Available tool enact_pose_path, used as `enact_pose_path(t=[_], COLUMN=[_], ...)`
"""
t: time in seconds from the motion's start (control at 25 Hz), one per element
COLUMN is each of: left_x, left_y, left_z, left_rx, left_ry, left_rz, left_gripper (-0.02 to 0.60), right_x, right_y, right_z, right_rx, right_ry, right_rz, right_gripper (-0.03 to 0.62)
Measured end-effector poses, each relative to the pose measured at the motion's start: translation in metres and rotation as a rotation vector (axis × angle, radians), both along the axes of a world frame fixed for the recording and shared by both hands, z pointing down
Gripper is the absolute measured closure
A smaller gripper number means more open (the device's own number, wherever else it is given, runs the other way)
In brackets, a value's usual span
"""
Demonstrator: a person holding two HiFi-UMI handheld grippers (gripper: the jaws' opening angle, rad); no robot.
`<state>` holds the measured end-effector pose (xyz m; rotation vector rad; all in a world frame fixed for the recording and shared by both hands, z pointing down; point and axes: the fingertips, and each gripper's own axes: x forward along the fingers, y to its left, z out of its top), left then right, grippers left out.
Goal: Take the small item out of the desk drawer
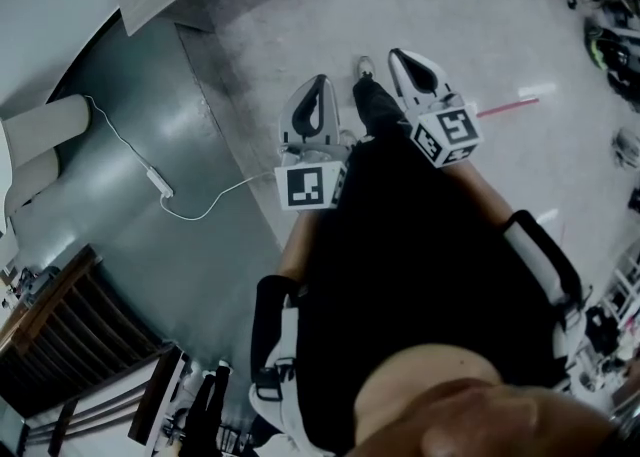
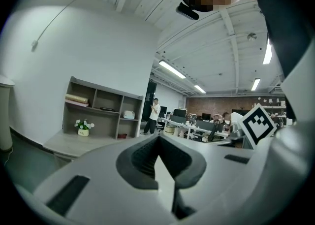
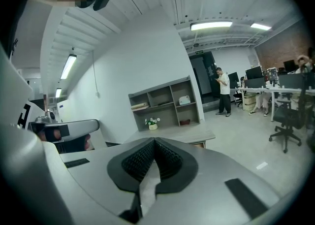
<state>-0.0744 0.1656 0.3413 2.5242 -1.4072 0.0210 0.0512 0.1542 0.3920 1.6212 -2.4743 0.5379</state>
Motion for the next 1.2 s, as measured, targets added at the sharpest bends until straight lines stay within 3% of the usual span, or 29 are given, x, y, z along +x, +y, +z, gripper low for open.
enact_pose_path(t=[0.48,0.72,1.2], left_x=[0.059,0.079,0.08], left_y=[-0.115,-0.147,-0.184], left_z=[-0.001,-0.005,0.005], left_rx=[-0.024,-0.027,-0.038], left_ry=[-0.011,-0.009,-0.018], left_rz=[-0.036,-0.063,-0.092], left_gripper=[0.591,0.591,0.591], right_x=[0.05,0.07,0.075], right_y=[-0.12,-0.164,-0.216], right_z=[0.01,0.025,0.043], right_rx=[-0.037,-0.054,-0.072], right_ry=[0.003,0.016,0.018], right_rz=[-0.045,-0.063,-0.053], right_gripper=[0.595,0.595,0.595])
